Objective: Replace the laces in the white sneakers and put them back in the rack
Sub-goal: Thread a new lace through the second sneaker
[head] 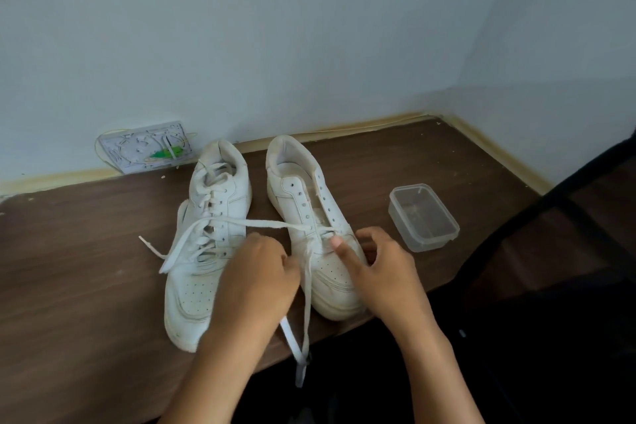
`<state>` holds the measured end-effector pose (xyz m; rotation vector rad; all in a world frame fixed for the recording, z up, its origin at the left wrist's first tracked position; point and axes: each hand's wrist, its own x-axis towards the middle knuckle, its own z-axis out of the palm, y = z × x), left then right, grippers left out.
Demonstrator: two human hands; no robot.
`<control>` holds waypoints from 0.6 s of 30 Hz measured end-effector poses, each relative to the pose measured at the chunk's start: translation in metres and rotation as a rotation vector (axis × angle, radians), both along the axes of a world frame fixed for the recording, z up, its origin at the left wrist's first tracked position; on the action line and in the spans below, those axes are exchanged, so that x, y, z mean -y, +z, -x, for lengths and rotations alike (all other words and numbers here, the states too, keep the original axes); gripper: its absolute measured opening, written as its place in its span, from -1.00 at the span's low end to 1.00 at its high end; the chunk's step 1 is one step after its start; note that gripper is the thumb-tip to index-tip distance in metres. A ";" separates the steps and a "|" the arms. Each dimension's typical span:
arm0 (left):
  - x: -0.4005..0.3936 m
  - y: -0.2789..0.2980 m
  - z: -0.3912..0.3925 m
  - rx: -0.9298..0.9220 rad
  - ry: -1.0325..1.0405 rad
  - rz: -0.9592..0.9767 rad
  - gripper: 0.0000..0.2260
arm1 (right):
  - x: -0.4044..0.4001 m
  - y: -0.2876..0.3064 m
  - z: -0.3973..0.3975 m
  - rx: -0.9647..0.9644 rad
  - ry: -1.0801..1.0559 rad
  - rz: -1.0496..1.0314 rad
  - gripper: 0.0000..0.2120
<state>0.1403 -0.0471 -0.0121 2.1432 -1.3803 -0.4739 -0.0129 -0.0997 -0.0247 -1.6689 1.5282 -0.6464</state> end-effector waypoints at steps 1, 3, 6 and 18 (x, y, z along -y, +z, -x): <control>-0.001 0.004 -0.005 -0.086 0.007 0.029 -0.73 | 0.000 -0.001 0.000 0.009 -0.014 0.017 -0.50; -0.001 0.009 -0.013 -0.326 0.003 0.082 -0.80 | 0.001 -0.001 0.000 0.027 -0.044 0.066 -0.61; 0.002 0.011 -0.017 -0.674 -0.030 0.150 -0.78 | 0.002 0.002 -0.004 0.105 -0.090 0.178 -0.78; 0.008 0.009 -0.007 -0.530 -0.252 0.310 -0.87 | 0.000 0.014 -0.024 0.763 0.029 -0.039 -0.86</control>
